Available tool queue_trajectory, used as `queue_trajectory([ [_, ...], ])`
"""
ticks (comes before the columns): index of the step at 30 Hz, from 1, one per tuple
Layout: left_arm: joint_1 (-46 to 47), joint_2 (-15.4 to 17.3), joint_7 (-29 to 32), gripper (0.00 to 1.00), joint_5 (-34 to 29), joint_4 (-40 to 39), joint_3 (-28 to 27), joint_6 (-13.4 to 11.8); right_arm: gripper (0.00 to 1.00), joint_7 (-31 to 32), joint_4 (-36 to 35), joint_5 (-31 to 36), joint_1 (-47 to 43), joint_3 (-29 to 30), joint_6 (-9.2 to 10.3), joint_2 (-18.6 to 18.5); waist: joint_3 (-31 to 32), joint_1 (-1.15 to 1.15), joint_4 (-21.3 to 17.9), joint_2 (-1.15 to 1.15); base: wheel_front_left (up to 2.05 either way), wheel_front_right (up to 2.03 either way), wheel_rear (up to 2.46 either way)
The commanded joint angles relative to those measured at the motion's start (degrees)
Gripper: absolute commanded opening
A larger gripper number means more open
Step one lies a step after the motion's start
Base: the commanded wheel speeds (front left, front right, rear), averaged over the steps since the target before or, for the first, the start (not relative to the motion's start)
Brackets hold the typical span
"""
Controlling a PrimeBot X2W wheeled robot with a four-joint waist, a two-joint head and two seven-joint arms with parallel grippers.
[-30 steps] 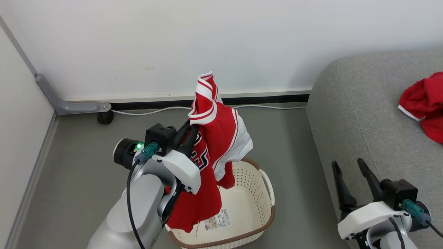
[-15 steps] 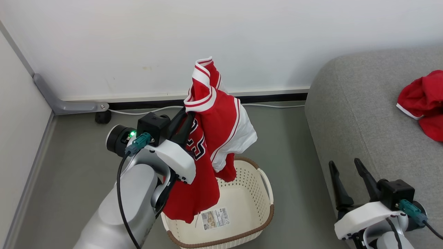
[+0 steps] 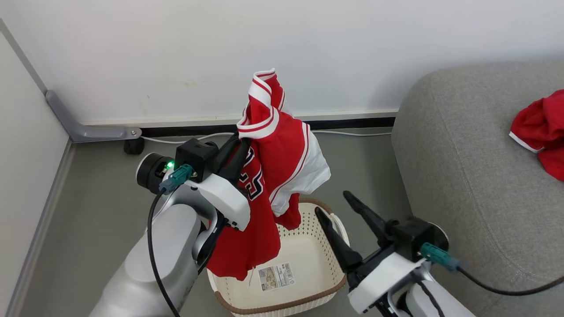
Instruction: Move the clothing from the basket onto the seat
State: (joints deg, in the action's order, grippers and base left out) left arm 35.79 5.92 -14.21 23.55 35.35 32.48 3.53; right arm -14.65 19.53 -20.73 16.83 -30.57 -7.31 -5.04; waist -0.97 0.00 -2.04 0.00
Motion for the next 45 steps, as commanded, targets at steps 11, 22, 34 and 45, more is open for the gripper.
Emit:
queue_trajectory([
  [11,4.73,-0.56,-0.69,0.00,0.23,-2.57,0.26,0.99,1.00,-0.35,8.44,-6.24,12.74,-17.12,-0.18,0.38,-0.98,0.00,2.85,0.00,0.00,0.00,0.00],
  [22,5.46,-1.87,-0.74,0.00,0.34,-3.04,2.60,1.37,1.00,-0.35,17.38,-8.63,19.41,-18.49,-0.18,2.08,-2.11,0.00,5.13,0.00,0.00,0.00,0.00],
  [34,5.90,-2.66,-0.77,0.00,0.98,-3.95,4.33,1.29,0.84,-0.35,19.23,-12.69,23.84,-21.88,-0.18,2.15,-3.11,0.00,6.75,0.00,0.00,0.00,0.00],
  [45,5.23,-2.89,-0.78,0.00,1.32,-4.50,5.31,0.96,0.00,-0.35,20.26,-12.62,24.55,-19.34,-0.18,2.15,-3.24,0.00,7.47,0.00,0.00,0.00,0.00],
])
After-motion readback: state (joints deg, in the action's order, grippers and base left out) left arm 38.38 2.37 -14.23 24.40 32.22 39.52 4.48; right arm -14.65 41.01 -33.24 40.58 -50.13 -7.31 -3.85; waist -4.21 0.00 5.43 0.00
